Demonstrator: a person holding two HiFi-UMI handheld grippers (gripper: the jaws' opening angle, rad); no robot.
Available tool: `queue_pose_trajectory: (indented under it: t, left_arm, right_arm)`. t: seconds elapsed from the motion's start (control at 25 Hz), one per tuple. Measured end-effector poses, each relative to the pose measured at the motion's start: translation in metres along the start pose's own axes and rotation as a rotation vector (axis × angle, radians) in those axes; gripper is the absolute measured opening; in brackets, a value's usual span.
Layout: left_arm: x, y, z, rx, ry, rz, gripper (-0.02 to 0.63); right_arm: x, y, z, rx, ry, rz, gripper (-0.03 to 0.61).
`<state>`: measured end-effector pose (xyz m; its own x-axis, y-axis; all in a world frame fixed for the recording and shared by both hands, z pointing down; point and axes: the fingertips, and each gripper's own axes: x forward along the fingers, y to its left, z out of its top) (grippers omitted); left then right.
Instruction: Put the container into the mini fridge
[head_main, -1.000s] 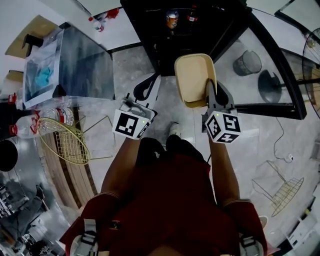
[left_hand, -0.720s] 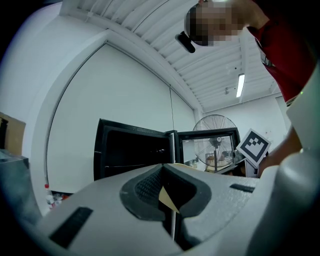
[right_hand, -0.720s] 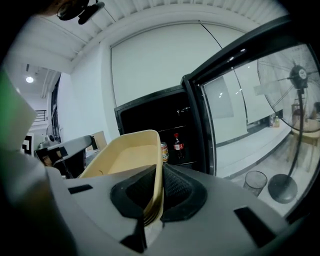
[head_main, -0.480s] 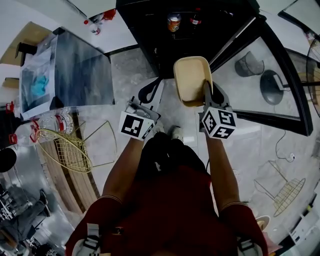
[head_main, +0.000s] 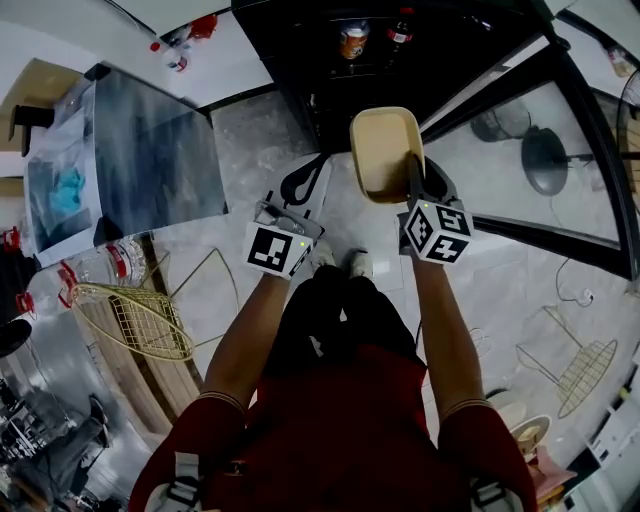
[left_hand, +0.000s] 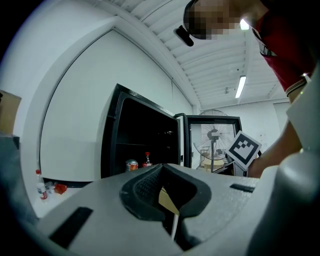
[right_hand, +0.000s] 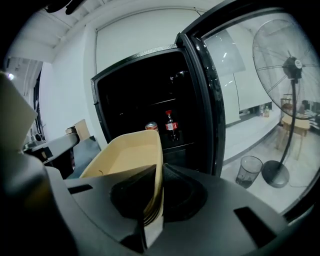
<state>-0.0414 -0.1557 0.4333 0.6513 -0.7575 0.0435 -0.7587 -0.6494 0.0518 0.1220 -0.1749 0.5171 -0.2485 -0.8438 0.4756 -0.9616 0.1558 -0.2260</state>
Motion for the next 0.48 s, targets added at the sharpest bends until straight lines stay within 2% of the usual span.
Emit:
queue_pose_trajectory:
  t: [0.48]
  left_arm:
    - [0.006, 0.027, -0.032, 0.012, 0.019, -0.070, 0.006]
  right_arm:
    - [0.054, 0.011, -0.038, 0.044, 0.051, -0.043, 0.027]
